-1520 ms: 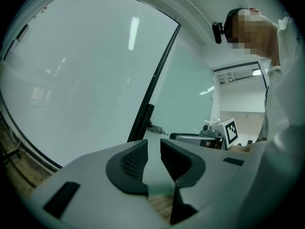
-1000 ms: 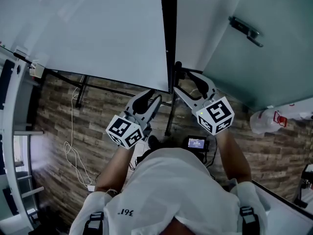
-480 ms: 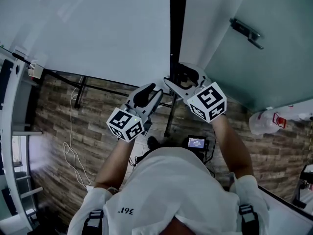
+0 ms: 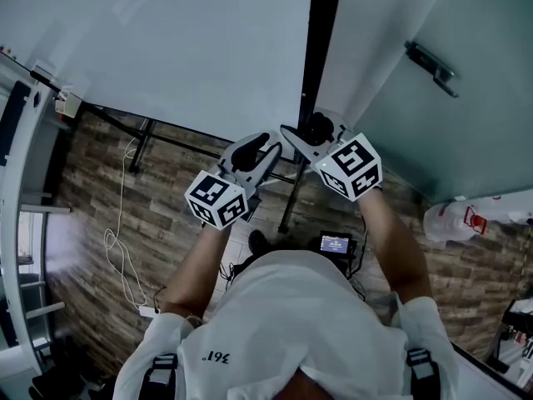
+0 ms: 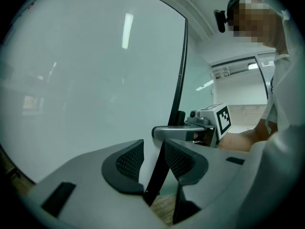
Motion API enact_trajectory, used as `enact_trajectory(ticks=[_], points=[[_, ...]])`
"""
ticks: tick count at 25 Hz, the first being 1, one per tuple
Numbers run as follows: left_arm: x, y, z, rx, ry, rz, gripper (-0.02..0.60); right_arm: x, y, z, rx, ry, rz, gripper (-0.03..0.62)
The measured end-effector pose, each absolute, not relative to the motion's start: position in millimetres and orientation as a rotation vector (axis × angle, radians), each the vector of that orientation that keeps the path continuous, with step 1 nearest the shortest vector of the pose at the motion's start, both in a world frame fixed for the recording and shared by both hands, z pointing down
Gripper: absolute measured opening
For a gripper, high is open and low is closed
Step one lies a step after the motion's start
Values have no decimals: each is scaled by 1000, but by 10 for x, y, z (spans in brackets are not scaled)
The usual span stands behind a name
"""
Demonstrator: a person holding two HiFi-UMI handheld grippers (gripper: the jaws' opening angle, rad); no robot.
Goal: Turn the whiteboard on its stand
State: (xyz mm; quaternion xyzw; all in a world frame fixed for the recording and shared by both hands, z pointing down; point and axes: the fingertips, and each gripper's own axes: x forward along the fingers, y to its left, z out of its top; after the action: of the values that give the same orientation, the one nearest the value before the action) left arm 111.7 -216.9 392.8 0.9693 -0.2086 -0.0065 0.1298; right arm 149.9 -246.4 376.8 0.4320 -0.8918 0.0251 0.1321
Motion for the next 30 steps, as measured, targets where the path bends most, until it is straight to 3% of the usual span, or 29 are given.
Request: enact_trajectory(ticks=[7,30], points=[[1179,-2172,3955,2797,-630,-18,124,1465,-2426,3762,1167,-2622,10,157],[1315,-2006,3915,2810,-610,-24,124,1712,-2103,3761,1166,-2623,11,155]])
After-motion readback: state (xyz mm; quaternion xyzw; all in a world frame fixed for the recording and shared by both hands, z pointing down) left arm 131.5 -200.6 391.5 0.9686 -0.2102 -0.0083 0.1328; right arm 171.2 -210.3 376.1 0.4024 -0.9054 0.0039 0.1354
